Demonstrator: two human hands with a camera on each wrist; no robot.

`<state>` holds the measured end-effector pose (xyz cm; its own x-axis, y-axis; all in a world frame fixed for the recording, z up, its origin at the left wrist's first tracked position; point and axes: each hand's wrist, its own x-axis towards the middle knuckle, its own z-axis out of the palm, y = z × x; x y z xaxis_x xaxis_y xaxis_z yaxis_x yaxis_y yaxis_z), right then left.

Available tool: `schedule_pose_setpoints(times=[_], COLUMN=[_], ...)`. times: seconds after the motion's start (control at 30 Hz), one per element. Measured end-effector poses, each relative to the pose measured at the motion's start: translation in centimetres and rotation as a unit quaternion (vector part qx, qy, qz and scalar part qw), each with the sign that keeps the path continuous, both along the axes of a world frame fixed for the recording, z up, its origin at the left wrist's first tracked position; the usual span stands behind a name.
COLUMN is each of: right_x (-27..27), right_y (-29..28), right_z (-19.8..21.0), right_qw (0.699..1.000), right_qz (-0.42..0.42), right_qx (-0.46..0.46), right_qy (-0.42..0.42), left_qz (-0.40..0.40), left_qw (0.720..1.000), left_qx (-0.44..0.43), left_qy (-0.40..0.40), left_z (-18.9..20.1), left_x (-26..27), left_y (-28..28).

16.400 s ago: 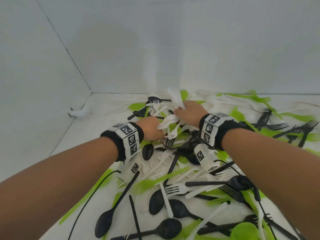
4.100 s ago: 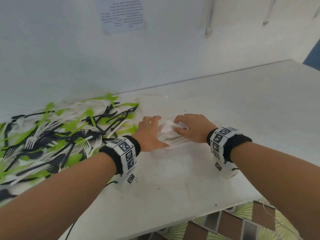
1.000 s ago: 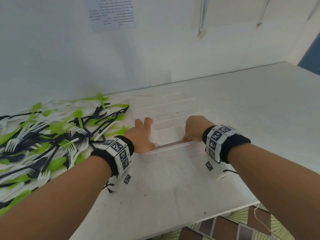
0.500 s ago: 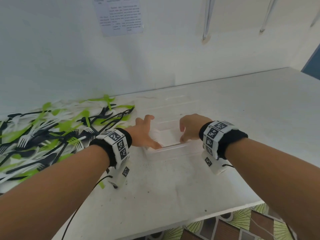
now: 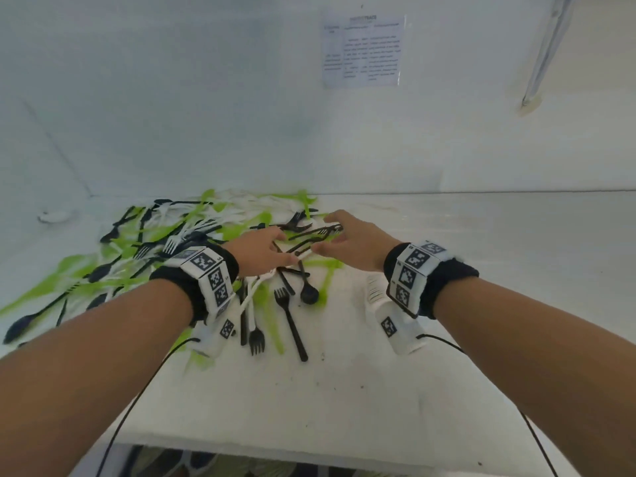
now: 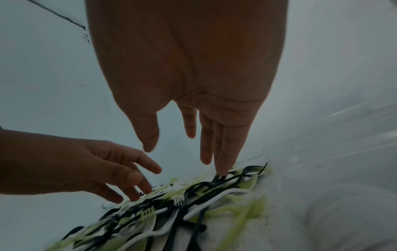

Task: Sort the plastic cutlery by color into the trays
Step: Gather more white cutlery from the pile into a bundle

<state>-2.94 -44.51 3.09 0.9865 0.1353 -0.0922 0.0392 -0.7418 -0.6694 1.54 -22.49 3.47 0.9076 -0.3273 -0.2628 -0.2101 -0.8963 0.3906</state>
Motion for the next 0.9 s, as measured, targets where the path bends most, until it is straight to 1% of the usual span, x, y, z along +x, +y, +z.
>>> schedule_pose_setpoints(times=[0.2, 0.4, 0.7, 0.8, 0.9], right_x=[2.5, 5.2, 10.1, 11.7, 12.8], right_y=[4.2, 6.2, 8.4, 8.9, 9.2], right_z=[-1.9, -3.1, -4.2, -4.4, -4.6], right_qw=[0.997, 0.995, 0.986, 0.981, 0.978], right_qz=[0.031, 0.001, -0.088, -0.121, -0.155], right_qx=[-0.054, -0.085, -0.122, -0.128, -0.122], right_qy=[0.036, 0.047, 0.069, 0.076, 0.072], left_qz=[0.045, 0.035, -0.055, -0.093, -0.120], left_qw=[0.999, 0.999, 0.998, 0.995, 0.993], left_qx=[0.018, 0.001, -0.002, 0.015, 0.012], left_qy=[0.005, 0.000, -0.005, -0.016, -0.018], left_z=[-0.2, -1.0, -1.9, -2.2, -3.0], left_x=[0.6, 3.1, 11.0, 13.9, 16.7], left_y=[5.1, 6.7, 7.7, 8.0, 8.0])
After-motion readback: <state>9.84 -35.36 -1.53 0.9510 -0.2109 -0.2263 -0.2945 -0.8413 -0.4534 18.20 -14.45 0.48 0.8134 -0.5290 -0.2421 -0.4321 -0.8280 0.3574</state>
